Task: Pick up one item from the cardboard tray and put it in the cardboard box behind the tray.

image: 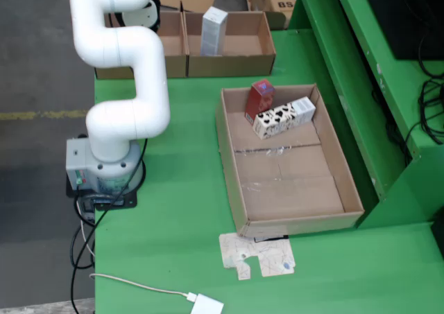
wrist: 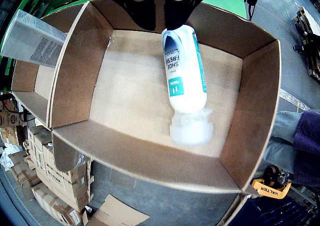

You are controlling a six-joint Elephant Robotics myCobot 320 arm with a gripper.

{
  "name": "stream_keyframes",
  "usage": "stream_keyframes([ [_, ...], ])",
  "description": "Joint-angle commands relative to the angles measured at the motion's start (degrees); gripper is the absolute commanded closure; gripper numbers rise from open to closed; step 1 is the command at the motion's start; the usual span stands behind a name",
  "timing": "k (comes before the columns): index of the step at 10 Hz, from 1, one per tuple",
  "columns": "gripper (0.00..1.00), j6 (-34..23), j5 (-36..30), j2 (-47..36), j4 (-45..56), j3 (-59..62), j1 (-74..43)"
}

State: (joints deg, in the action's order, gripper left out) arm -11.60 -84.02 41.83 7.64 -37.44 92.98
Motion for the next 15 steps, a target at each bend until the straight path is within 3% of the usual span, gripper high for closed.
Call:
stream_keyframes([
  [1, 1.00, -0.1, 0.1, -1.9, -0.6, 1.5, -0.3],
  [9, 1.00, -0.1, 0.1, -1.9, -0.6, 1.5, -0.3],
  [15, 0.40, -0.1, 0.1, -1.9, -0.6, 1.5, -0.3],
])
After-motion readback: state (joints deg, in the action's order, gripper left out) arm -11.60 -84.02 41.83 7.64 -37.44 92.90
